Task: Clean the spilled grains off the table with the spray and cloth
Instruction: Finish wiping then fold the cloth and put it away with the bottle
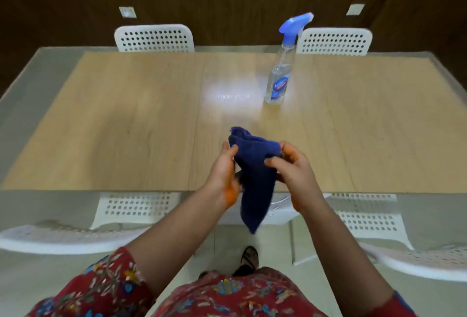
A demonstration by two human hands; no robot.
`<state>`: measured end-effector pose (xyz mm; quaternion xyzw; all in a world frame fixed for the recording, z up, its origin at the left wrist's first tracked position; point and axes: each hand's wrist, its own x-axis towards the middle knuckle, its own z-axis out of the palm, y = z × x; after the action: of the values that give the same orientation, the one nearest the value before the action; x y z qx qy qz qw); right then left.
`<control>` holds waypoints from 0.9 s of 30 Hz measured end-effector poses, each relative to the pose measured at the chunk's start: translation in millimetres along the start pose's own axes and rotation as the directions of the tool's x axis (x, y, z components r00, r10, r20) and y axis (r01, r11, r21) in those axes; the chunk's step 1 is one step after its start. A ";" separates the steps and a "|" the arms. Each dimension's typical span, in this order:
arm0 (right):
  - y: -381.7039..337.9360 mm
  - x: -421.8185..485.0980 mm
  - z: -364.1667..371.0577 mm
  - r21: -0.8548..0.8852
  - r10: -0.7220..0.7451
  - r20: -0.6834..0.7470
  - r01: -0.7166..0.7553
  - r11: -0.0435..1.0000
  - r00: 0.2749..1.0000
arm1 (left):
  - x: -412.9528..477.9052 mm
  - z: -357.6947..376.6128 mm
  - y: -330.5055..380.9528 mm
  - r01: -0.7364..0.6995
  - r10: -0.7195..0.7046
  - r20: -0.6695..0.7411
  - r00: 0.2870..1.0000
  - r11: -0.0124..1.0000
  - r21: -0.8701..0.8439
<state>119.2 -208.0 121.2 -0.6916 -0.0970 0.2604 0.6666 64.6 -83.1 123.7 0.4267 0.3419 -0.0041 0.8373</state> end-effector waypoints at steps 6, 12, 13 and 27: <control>-74.7 11.8 7.7 -0.189 -0.138 0.136 0.163 0.968 0.981 | -14.7 -27.4 52.4 -0.472 0.339 0.332 0.880 0.691 0.547; -150.3 10.4 -4.2 -0.287 -0.240 0.270 0.316 0.904 0.933 | -31.9 -4.2 122.9 -0.668 0.284 0.609 0.741 0.410 0.621; -160.4 7.8 -7.3 -0.241 -0.277 0.270 0.343 0.908 0.922 | -35.4 -0.3 131.9 -0.687 0.319 0.611 0.724 0.410 0.600; -129.8 10.4 -31.1 0.040 -0.110 0.328 0.103 0.994 0.938 | -37.6 -4.9 147.2 -0.790 0.640 0.496 0.587 0.316 0.526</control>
<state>170.9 -218.1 244.2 -0.6246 -0.2415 0.3369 0.6619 77.1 3.3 248.1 0.8138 0.0019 0.1962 0.5470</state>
